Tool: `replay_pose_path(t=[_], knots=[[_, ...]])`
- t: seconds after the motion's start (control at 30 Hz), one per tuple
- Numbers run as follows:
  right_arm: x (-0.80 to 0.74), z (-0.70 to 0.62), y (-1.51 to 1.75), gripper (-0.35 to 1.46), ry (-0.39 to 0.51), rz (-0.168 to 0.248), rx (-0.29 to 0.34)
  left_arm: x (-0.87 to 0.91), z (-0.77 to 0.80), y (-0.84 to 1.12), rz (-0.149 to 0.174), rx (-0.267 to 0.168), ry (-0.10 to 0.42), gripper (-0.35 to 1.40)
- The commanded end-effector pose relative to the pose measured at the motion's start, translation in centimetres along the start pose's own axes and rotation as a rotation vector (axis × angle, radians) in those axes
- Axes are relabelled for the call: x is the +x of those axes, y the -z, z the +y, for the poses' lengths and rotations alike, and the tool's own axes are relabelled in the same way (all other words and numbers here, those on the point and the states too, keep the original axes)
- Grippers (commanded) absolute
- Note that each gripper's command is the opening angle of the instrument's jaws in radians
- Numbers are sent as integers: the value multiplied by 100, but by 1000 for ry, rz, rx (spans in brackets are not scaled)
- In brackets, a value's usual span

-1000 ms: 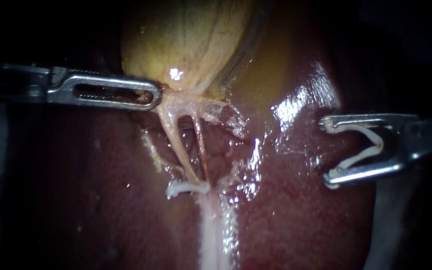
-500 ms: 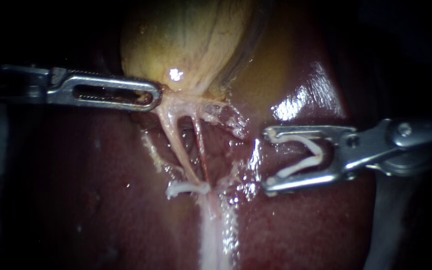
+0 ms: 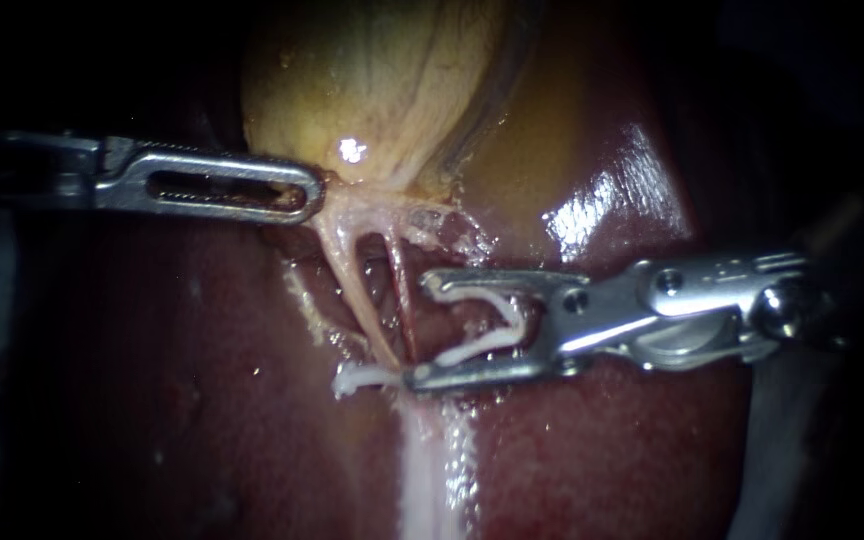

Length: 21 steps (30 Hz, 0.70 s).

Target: Clipping second clip left tube

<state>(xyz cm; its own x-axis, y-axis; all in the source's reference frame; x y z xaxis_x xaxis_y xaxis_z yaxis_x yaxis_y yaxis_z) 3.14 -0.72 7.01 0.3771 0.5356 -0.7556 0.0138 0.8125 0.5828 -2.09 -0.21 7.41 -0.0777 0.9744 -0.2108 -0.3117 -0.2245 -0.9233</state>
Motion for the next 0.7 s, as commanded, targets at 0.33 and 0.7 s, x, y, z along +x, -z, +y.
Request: replay_pose_path(t=[0.33, 0.7], knots=[[-10, 6, -25, 50, -16, -9, 4, 0, 2, 0, 1, 1, 0, -35], [-31, 11, -47, 50, -53, -56, -8, 0, 3, 0, 1, 2, 0, -35]])
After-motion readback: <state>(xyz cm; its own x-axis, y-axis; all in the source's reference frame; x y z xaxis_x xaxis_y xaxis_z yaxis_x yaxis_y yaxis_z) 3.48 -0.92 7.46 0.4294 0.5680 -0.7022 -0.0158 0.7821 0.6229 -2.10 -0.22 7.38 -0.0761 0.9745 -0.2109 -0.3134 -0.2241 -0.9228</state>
